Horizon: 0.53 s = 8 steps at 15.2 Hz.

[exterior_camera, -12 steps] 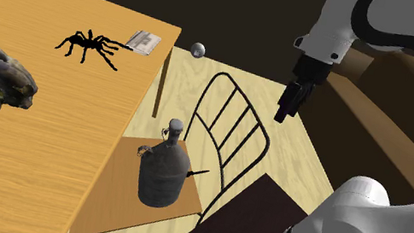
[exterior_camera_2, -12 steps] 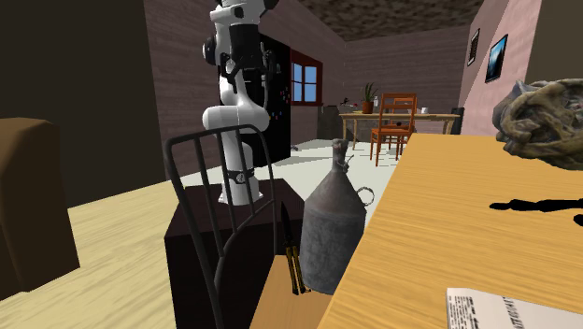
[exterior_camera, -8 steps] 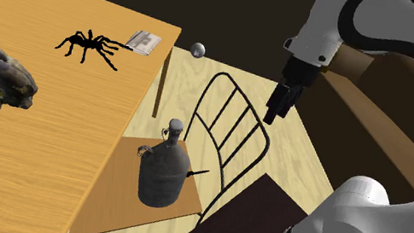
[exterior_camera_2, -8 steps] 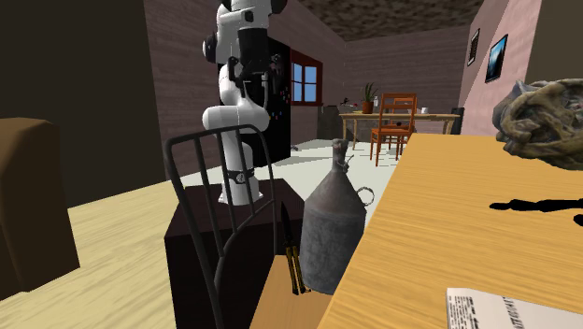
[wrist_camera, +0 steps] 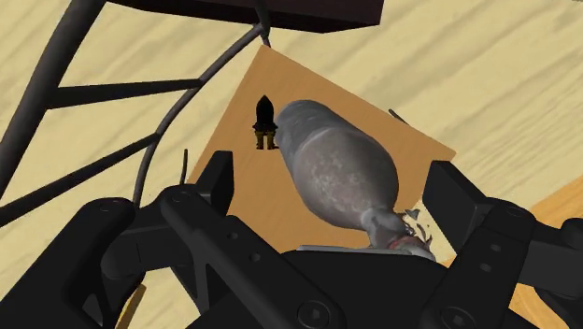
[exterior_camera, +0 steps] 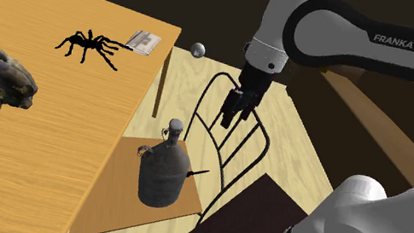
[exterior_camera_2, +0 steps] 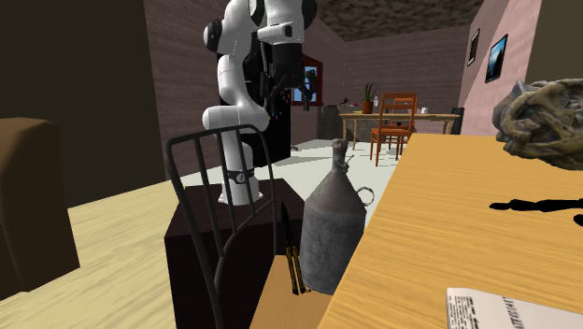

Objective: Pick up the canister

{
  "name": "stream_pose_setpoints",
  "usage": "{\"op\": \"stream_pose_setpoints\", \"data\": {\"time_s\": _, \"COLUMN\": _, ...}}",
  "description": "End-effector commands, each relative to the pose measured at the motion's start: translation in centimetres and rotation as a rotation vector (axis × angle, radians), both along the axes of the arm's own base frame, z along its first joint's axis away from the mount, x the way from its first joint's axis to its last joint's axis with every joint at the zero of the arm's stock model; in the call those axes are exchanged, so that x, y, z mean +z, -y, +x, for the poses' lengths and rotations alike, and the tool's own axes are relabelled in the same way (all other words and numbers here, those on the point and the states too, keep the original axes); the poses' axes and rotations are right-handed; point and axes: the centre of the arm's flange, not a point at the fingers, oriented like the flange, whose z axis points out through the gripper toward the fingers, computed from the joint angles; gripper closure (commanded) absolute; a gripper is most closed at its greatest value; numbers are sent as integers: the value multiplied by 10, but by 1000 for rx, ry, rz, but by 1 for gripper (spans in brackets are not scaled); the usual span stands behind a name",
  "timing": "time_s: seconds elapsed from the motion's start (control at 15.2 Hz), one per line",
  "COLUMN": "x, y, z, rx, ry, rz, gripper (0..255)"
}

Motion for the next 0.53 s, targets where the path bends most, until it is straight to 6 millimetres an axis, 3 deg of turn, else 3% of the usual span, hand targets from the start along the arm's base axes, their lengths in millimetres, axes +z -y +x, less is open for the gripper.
{"op": "stream_pose_setpoints", "data": {"time_s": 0.0, "x": -8, "y": -18, "z": 15, "rx": 2, "ry": 13, "rz": -5, "gripper": 0}}
{"op": "stream_pose_setpoints", "data": {"time_s": 0.46, "x": -44, "y": -85, "z": 66, "rx": 11, "ry": 52, "rz": -28, "gripper": 0}}
